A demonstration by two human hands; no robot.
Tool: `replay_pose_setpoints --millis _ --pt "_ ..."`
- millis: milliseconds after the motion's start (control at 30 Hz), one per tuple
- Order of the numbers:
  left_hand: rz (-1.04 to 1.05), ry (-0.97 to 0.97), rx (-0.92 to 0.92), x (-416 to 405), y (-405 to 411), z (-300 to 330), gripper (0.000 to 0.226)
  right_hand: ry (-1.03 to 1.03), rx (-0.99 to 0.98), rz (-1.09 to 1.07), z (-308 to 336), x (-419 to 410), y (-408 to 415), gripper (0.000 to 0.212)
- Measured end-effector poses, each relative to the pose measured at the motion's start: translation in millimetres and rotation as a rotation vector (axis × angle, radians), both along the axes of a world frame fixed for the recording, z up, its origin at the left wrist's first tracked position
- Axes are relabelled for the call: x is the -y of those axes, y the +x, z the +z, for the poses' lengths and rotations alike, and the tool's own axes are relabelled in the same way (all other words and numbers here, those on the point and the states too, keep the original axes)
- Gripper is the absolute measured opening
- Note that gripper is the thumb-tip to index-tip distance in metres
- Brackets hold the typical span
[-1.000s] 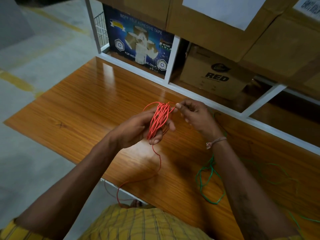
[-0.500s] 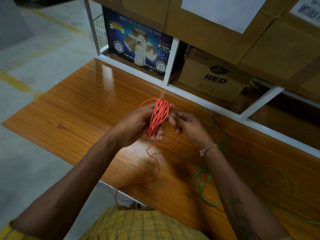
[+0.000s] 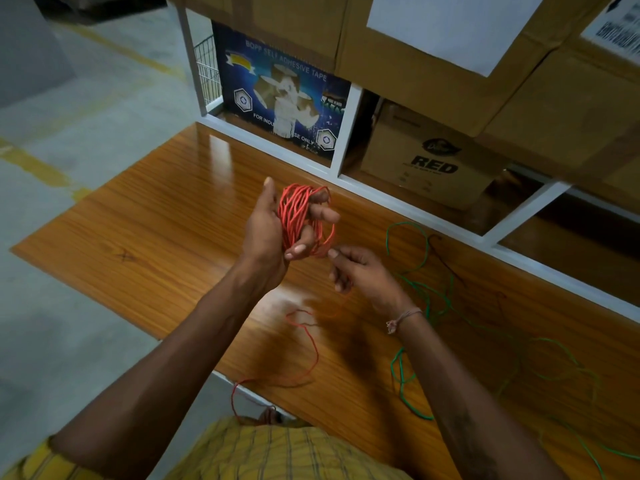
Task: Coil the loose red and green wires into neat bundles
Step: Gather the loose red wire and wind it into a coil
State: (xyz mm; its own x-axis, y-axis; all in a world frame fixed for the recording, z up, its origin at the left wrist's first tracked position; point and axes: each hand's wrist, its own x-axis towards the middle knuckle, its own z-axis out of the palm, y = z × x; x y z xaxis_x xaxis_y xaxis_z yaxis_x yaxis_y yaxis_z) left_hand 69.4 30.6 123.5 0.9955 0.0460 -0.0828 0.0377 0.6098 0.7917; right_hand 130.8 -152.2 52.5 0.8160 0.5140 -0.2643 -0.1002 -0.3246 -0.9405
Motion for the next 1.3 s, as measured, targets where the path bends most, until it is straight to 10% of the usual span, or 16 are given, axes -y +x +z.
replay_pose_setpoints --millis 467,733,1067,1300 --pt "0.024 0.142 -0.015 -12 6 1 0.129 -0.337 0.066 0.504 50 3 -48 0.055" --pt "0.095 0.514 0.016 -2 6 -28 0.140 -0.427 0.043 0.660 94 3 -57 0.035" --pt "-0.268 0.795 0.013 -13 -15 -43 0.111 0.164 0.033 0.257 115 27 -5 0.012" --pt "-0.333 0.891 0.070 -13 -22 -34 0.055 0.161 0.085 0.021 83 16 17 0.012"
